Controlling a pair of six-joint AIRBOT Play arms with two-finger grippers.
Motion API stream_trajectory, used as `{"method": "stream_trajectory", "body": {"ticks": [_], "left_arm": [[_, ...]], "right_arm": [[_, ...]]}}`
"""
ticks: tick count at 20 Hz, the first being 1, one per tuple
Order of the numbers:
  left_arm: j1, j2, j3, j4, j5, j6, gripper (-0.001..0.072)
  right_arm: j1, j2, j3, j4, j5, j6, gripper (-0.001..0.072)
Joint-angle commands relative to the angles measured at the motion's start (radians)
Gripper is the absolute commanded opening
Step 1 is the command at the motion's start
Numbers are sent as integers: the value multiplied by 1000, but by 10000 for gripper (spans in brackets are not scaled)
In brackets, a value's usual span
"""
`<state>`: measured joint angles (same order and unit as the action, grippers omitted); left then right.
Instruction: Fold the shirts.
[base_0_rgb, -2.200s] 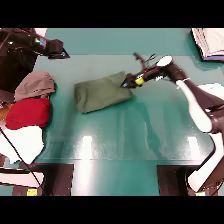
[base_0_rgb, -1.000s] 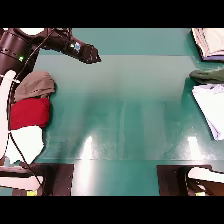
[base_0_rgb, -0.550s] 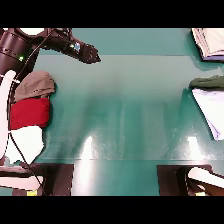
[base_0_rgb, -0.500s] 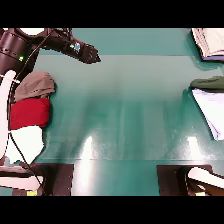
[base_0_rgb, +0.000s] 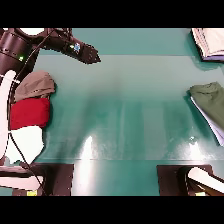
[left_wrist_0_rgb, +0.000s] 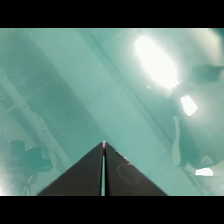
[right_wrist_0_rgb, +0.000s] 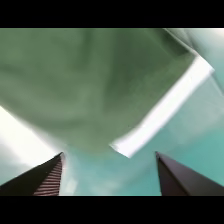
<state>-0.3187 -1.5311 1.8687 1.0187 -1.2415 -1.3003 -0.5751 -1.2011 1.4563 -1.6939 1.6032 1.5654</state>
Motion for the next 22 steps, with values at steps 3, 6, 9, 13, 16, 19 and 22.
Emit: {"method": "stream_trajectory", "body": {"ticks": [3,6,9,13,16,19,22], "left_arm": [[-1,0,0,0,0,0,23],[-1,1,0,0,3,-1,24],[-1,1,0,-3,-23,-2,23],[-1,1,0,-3,-22,-2,23],[-1,1,0,-4,-23,-2,23],[-1,1,0,-4,-22,-2,23],[-1,1,0,-4,-22,-2,23]], "right_arm": [[2,26,-108,-173,22,48,651],[50,27,-66,-19,20,50,498],[150,27,-10,220,5,49,407],[347,26,51,307,-22,18,20],[485,26,79,306,-37,-20,21],[566,26,82,306,-35,-30,20],[599,26,82,306,-32,-30,20]]}}
